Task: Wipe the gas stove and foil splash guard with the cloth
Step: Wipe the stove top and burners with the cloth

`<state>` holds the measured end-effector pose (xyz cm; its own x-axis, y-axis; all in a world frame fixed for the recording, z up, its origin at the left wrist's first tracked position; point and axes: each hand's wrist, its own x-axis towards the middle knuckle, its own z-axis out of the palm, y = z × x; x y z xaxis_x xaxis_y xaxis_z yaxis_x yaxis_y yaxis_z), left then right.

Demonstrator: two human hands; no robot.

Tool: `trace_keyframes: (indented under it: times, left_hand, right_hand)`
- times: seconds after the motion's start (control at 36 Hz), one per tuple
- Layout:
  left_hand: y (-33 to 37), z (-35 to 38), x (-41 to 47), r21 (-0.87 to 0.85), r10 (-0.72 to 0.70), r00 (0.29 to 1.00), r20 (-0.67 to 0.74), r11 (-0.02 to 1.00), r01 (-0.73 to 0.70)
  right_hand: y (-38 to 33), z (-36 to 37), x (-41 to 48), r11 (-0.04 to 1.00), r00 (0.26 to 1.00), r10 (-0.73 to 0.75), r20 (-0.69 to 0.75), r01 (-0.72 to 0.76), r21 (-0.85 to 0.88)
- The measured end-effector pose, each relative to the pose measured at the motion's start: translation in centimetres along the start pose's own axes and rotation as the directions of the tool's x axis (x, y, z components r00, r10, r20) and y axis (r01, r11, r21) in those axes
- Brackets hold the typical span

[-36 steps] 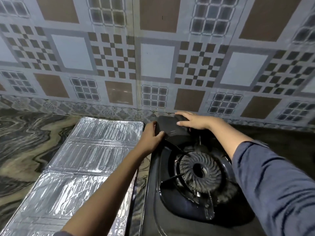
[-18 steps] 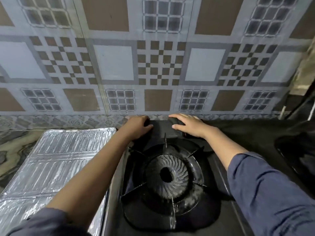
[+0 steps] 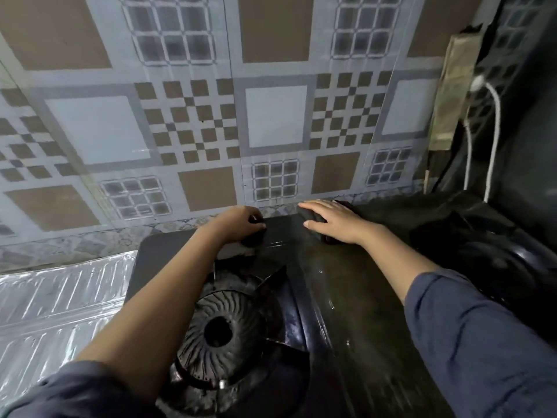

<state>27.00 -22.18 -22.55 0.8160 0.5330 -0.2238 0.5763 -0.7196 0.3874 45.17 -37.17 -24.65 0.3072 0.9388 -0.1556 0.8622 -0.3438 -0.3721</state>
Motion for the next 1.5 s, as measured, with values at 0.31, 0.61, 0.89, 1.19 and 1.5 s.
trace_keyframes:
  times: [0.31, 0.61, 0.89, 1.19, 1.5]
  left_hand:
    - [6.2, 2.1, 2.8, 0.031, 0.006, 1.0, 0.003, 0.999, -0.006]
    - [11.2, 3.8, 5.6, -0.001, 0.006, 1.0, 0.015, 1.0, -0.006]
    - [15.9, 5.4, 8.2, -0.065, 0.045, 0.998, 0.047, 0.997, -0.042]
    - [20.0, 7.0, 10.9, -0.124, 0.109, 0.993, 0.044, 0.987, -0.103]
    - [21.5, 8.0, 11.9, -0.114, 0.137, 0.99, 0.028, 0.984, -0.133]
  right_hand:
    - [4.8, -2.0, -1.9, 0.998, 0.997, 0.069, 0.019, -0.069, -0.012]
    - [9.2, -5.1, -2.9, 0.984, 0.975, 0.17, 0.143, -0.16, -0.081]
    - [13.2, -8.3, -3.7, 0.973, 0.95, 0.214, 0.228, -0.186, -0.137]
    - [17.8, -10.6, -4.8, 0.984, 0.952, 0.166, 0.255, -0.177, 0.022]
    - [22.1, -11.4, -7.0, 0.969, 0.964, 0.224, 0.14, -0.236, 0.071]
